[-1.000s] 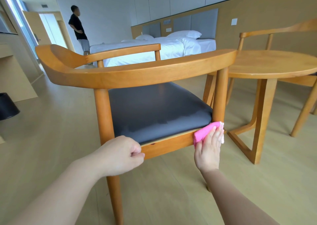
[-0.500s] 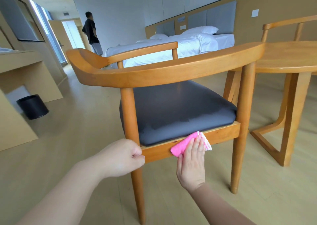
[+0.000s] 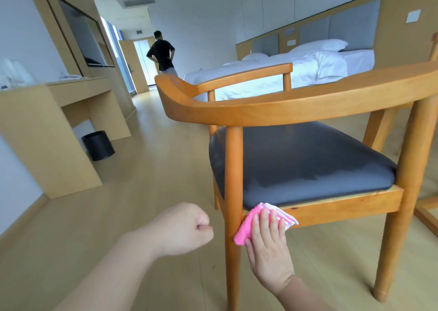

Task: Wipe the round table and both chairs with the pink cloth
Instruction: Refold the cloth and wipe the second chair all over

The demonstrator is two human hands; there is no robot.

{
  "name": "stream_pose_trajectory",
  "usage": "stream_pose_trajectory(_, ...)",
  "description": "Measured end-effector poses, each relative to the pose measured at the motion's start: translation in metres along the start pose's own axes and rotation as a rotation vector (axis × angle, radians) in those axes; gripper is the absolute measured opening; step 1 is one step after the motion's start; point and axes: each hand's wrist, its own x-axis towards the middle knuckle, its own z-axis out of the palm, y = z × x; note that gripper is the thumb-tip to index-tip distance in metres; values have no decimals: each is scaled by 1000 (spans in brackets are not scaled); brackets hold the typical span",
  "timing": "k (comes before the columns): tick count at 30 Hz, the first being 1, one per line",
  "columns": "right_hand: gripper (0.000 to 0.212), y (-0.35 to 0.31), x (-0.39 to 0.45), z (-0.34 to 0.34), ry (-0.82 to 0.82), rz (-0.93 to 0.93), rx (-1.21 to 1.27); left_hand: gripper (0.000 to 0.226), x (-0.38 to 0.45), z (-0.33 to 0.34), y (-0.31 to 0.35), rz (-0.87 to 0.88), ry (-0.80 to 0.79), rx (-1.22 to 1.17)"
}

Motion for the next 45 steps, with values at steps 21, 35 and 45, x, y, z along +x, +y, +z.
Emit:
stream_pose_trajectory(21, 54, -5, 73, -33, -118, -706, -250, 32, -6, -19, -39, -46, 171, -48)
stream_pose_trajectory(35, 47, -2, 209, -154, -184, -815, -520, 48, -3, 4, -44, -59, 164, -353)
stream_pose_trajectory(45, 49, -17, 189, -148, -275, -700, -600, 45, 7, 10, -51, -79, 243, -520)
